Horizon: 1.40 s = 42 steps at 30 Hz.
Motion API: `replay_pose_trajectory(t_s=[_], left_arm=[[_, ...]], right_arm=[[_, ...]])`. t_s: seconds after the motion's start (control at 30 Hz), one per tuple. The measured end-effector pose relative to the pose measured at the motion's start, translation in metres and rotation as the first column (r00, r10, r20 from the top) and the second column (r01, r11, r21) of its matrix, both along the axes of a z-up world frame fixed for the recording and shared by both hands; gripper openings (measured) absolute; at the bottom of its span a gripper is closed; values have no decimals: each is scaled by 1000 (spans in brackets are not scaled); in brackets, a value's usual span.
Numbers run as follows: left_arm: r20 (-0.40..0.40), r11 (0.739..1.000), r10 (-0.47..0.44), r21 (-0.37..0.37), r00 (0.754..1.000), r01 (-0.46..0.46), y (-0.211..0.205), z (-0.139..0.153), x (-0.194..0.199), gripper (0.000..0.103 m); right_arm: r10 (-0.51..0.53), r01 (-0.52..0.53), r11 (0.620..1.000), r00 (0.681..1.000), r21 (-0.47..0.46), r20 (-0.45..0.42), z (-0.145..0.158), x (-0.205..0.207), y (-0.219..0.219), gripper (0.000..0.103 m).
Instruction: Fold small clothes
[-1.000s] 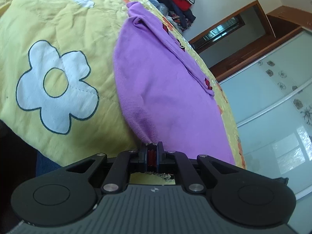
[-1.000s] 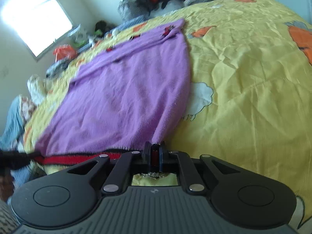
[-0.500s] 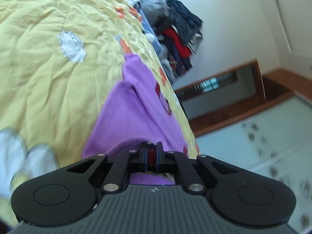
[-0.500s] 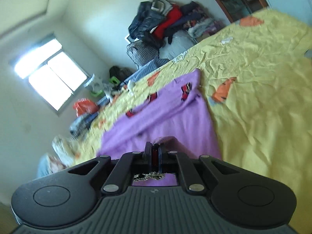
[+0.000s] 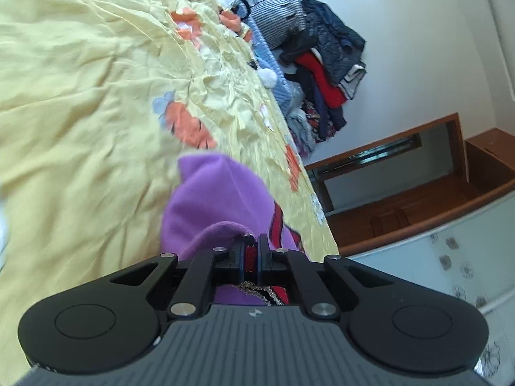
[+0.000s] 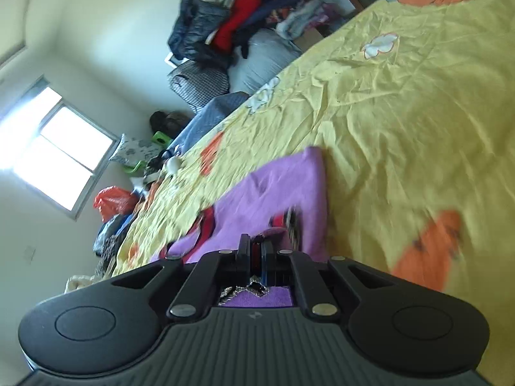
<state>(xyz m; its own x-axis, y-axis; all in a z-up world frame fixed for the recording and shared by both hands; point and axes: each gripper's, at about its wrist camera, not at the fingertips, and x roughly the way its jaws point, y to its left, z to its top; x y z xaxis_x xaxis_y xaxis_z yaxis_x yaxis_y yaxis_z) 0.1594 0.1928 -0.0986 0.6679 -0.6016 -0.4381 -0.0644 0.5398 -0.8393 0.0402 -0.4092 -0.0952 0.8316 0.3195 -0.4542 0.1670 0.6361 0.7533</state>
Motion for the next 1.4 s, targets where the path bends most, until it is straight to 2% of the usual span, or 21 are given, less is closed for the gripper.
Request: replay_pose_trajectory(t_s=[0.17, 0.23, 0.33, 0.4, 0.5, 0.63, 0.77, 1.0, 1.07, 1.1, 1.13, 1.17, 1.2, 1.23, 1.3, 1.4], left_arm=[[-33, 999, 29, -24, 999, -30, 1, -10, 40, 3], [-32, 1000, 19, 10, 999, -19, -3, -11, 46, 3], [-37, 1000, 7, 31, 999, -6, -9, -16, 53, 3], [-42, 1000, -1, 27, 999, 2, -10, -20, 57, 3], [-41, 1000, 7, 10, 999, -7, -10, -20, 63, 3], [-30, 1000, 18, -5, 999, -18, -11, -15, 66, 3], [-31, 1000, 27, 16, 999, -26, -11, -14, 76, 3], [-50, 999, 32, 39, 998, -30, -6, -20, 88, 3], [-75, 998, 32, 60, 997, -27, -4, -25, 89, 3], [-93, 998, 27, 55, 995, -22, -2, -29, 90, 8], [-119, 999, 22, 50, 993, -16, 2, -33, 91, 17], [-124, 999, 31, 43, 992, -26, 7, -33, 90, 18], [-108, 997, 51, 60, 993, -45, 13, -28, 86, 24], [-90, 991, 71, 120, 993, -60, 17, -18, 81, 46], [-24, 969, 82, 235, 996, -74, 23, 8, 63, 69], [70, 953, -38, 303, 997, 15, 12, 41, 24, 70]], right_arm=[[-26, 27, 1000, 998, 13, -51, -12, 43, -22, 2], [-22, 23, 1000, 998, 18, -60, -16, 55, -28, 2], [26, -29, 999, 998, -33, -63, -14, 62, -23, 2], [64, -68, 992, 997, -103, -45, -8, 59, -15, 2], [70, -78, 984, 996, -163, -57, -2, 62, -12, 2], [61, -67, 985, 997, -162, -40, 6, 72, -12, 2], [29, -33, 989, 999, -144, -30, 12, 85, -17, 2], [8, -21, 977, 998, -210, -66, 10, 119, -16, 2], [28, -47, 979, 995, -198, -97, 4, 131, -20, 2], [24, -48, 978, 993, -203, -119, 0, 136, -20, 6], [-9, -29, 964, 990, -263, -142, 0, 139, -18, 19], [-42, -12, 946, 986, -325, -159, 1, 140, -17, 32], [-59, 1, 936, 986, -351, -154, 4, 138, -18, 65], [-58, 9, 935, 990, -355, -128, 8, 132, -20, 82], [-25, 5, 928, 998, -372, -51, 24, 110, -18, 82], [79, -59, 900, 997, -432, 27, 44, 61, 3, 82]])
